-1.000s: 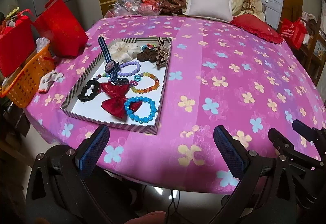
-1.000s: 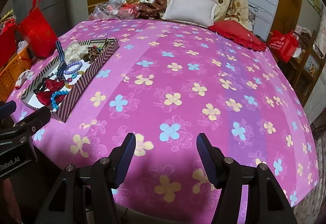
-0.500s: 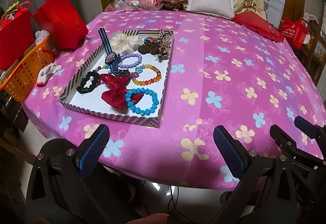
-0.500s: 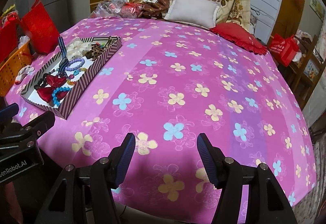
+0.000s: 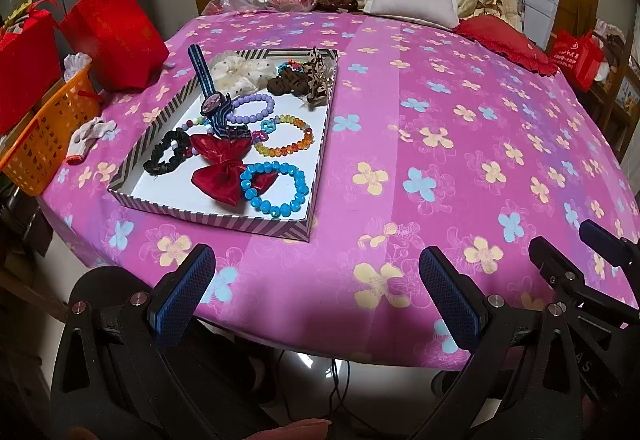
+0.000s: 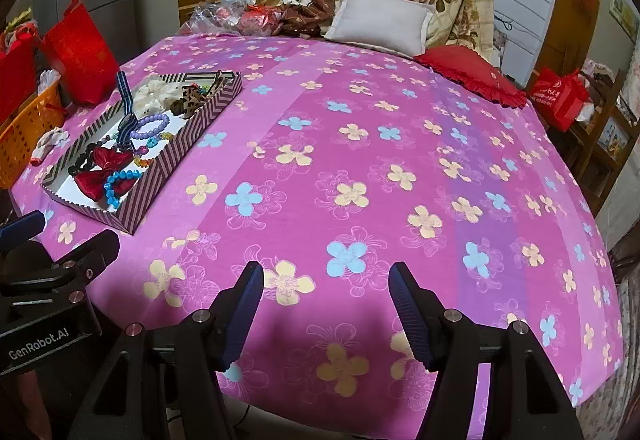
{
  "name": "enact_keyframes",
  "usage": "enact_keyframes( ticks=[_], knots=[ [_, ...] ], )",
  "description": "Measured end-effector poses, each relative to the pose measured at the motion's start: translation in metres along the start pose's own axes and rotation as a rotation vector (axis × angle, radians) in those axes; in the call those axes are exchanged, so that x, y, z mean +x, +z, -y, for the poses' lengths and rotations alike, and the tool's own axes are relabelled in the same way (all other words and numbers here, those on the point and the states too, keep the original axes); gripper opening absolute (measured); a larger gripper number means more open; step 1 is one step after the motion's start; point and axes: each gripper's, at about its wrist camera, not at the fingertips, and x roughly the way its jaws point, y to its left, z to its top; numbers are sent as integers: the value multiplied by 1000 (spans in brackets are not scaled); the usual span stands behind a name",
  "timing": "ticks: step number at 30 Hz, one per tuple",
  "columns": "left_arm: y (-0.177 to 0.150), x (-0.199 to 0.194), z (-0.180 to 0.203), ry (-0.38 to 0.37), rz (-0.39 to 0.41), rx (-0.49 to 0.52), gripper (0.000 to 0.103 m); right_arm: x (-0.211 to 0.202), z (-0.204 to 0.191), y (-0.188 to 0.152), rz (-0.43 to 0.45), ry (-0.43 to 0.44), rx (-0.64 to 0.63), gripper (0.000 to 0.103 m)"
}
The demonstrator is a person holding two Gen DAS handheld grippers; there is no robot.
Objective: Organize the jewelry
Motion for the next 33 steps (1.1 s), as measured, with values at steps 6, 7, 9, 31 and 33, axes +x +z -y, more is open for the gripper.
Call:
enact_keyframes(
  ticks=[6, 7, 9, 31, 33],
  knots=[
    [-1, 3, 1, -5, -14, 3, 102, -1, 0, 0, 9, -6, 6, 63],
    [-1, 3, 1, -4, -13, 4, 102, 0, 0, -1, 8, -6, 7, 63],
    [-1, 3, 1, -6, -12, 3, 102, 0, 1, -1, 5, -5, 9, 63],
    [-1, -1, -2, -18, 16, -18, 102, -4, -4, -1, 35, -12, -12, 64],
    [-1, -3, -3, -15, 20, -21, 102, -6, -4, -3, 45, -6, -19, 65]
  ],
)
